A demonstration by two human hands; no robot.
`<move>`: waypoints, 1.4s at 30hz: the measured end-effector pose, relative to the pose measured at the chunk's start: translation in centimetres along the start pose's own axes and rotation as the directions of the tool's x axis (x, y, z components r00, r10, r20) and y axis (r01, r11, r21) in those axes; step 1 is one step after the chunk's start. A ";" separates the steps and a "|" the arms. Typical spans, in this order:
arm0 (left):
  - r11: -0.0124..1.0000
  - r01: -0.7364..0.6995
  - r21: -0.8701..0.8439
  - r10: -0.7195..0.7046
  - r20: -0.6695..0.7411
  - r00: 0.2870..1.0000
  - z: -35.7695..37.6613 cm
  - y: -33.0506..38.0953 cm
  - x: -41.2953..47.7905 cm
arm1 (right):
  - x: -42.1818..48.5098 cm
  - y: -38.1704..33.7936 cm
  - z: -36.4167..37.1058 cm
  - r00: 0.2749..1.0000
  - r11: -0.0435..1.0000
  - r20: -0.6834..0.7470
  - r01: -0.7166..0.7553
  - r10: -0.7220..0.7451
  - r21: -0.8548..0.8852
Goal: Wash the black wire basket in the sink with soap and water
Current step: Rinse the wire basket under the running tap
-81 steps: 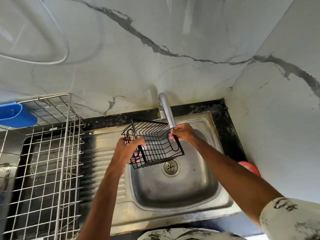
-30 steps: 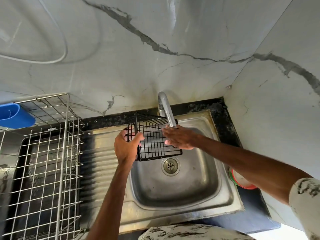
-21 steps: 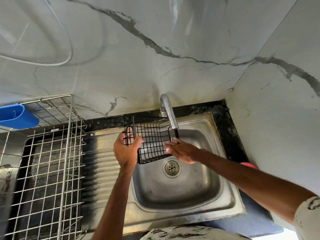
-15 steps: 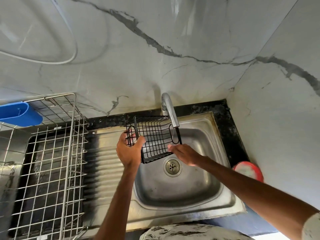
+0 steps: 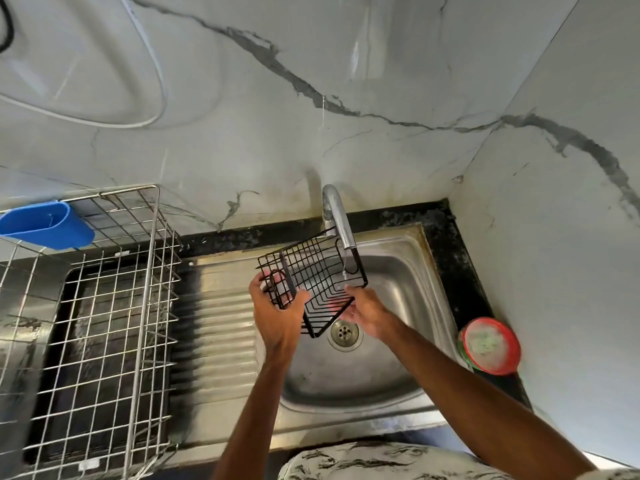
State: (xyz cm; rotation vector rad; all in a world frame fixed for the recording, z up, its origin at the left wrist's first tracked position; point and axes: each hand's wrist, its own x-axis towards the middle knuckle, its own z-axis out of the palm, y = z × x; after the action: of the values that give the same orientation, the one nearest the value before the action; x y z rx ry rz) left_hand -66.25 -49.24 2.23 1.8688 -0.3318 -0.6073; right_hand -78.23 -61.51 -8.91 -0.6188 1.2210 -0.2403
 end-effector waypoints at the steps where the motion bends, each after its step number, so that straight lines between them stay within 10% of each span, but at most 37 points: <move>1: 1.000 -0.005 -0.004 0.005 0.026 1.000 -0.1 -0.4 -0.2 | 0.0 -0.4 0.3 1.000 0.998 0.025 0.001 -0.003 0.066; 13: 0.965 0.245 0.090 -0.260 0.415 0.872 -5.5 0.8 4.4 | 1.2 -3.3 -0.5 0.995 0.992 0.090 0.037 -0.048 0.123; 18: 0.891 0.112 0.440 -0.362 0.540 0.760 -2.3 5.2 6.6 | 1.5 -3.5 0.3 0.989 0.997 0.133 0.064 -0.068 0.034; 27: 0.748 -0.059 0.662 -0.297 0.413 0.861 2.0 3.7 8.7 | 1.9 -4.5 -0.3 0.994 0.977 -0.012 0.100 -0.104 -0.189; 30: 0.746 -0.121 0.655 -0.220 0.413 0.884 1.7 4.1 8.7 | 1.8 -5.0 -1.9 0.807 0.566 -0.156 0.248 -0.569 -0.786; 33: 0.714 -0.182 0.676 -0.172 0.421 0.890 1.3 3.9 8.7 | 0.7 -4.9 -2.9 0.540 0.222 0.107 0.509 -0.835 -0.831; 37: 0.684 -0.305 0.662 -0.069 0.475 0.877 1.3 4.4 8.6 | 2.1 -3.9 -3.6 0.513 -0.343 0.668 0.591 -0.538 -0.730; 42: 0.633 -0.402 0.661 0.013 0.510 0.860 1.8 5.2 8.4 | 3.7 -3.1 -2.3 0.670 -0.466 0.565 0.350 -0.481 -0.812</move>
State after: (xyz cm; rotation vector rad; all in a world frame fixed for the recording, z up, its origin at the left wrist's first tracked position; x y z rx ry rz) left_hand -59.95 -56.74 4.49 2.3969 -1.2921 -0.8260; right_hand -78.64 -66.58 -10.57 -2.7877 0.8553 0.1333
